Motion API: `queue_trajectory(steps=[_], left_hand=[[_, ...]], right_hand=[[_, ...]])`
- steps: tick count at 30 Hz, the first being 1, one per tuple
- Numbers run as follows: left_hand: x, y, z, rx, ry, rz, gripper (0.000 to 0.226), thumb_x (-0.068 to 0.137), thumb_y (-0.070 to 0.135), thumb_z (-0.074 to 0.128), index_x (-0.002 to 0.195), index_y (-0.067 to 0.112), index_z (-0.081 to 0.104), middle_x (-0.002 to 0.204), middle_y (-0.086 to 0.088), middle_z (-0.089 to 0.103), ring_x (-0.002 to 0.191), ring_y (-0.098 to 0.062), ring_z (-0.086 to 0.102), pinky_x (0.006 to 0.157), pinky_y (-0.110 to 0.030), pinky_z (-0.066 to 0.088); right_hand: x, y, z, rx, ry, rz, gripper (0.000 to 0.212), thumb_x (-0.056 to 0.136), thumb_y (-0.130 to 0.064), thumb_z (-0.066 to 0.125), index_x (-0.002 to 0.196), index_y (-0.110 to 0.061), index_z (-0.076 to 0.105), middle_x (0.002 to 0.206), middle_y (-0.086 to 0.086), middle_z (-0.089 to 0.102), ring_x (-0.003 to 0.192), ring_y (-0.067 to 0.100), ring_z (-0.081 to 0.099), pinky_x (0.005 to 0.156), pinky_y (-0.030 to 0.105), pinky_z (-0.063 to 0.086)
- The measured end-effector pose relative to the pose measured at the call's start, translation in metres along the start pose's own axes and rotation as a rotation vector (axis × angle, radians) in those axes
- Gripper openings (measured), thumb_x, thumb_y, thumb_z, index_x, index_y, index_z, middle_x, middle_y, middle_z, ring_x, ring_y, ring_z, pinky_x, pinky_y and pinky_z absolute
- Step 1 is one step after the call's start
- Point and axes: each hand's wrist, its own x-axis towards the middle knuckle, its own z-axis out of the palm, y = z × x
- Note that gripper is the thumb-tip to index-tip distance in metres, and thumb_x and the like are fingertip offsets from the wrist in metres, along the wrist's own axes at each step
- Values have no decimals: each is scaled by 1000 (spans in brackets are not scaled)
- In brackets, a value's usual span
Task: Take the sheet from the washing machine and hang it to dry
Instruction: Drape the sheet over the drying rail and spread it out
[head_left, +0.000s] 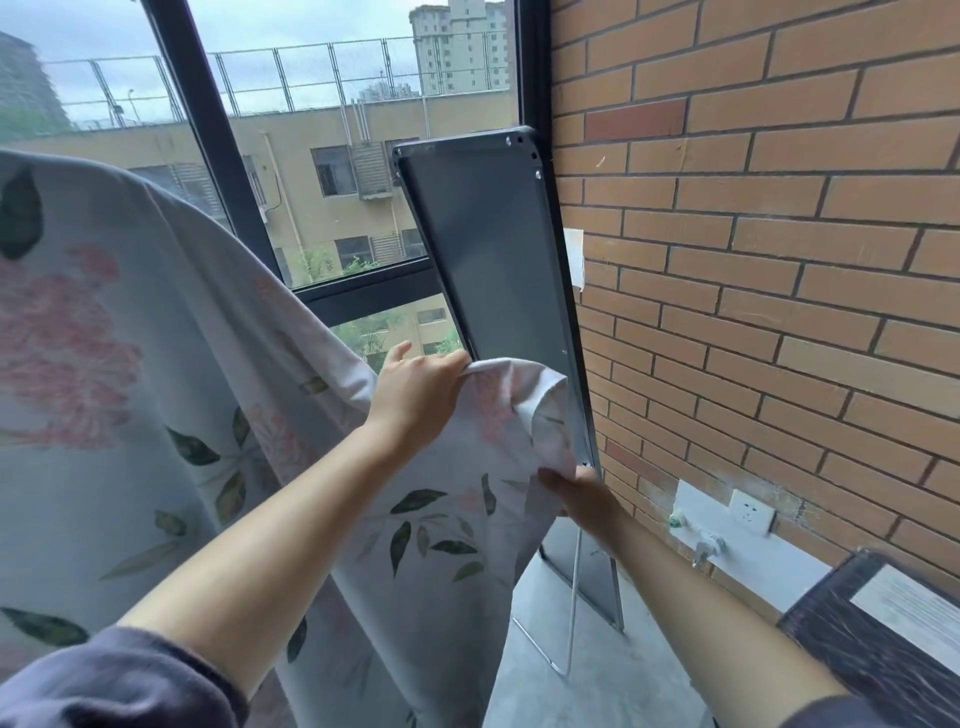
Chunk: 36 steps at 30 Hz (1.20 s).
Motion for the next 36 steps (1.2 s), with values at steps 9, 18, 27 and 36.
queue_trajectory(steps=[9,18,27,36], left_hand=[[-24,-5,16,55,-190,48,19,93,20,46,86,23,64,80,3,70,80,-22,65,108,-43,28],[-33,-15,9,35,-272,-130,19,95,19,42,83,21,56,85,-2,68,85,-26,62,101,-43,32],[-32,-7,5,-35,-214,-66,27,97,28,40,78,23,58,81,1,68,81,-25,61,103,-40,31],[-13,-14,-4,17,-64,276,35,89,49,34,75,22,52,75,3,61,75,-23,61,75,-34,44]], right_hand=[[-9,45,-1,-331,38,140,37,65,-52,55,69,-16,61,68,-2,60,61,14,53,54,22,38],[10,43,0,-327,68,31,38,61,-59,52,56,-21,53,53,-10,48,60,18,40,60,28,34],[5,-25,1,61,-132,-132,45,79,-13,65,123,-19,55,108,4,68,99,14,66,84,34,55],[-6,-84,-31,-4,292,-256,25,97,-11,49,94,-21,71,83,0,70,72,11,60,59,21,50]])
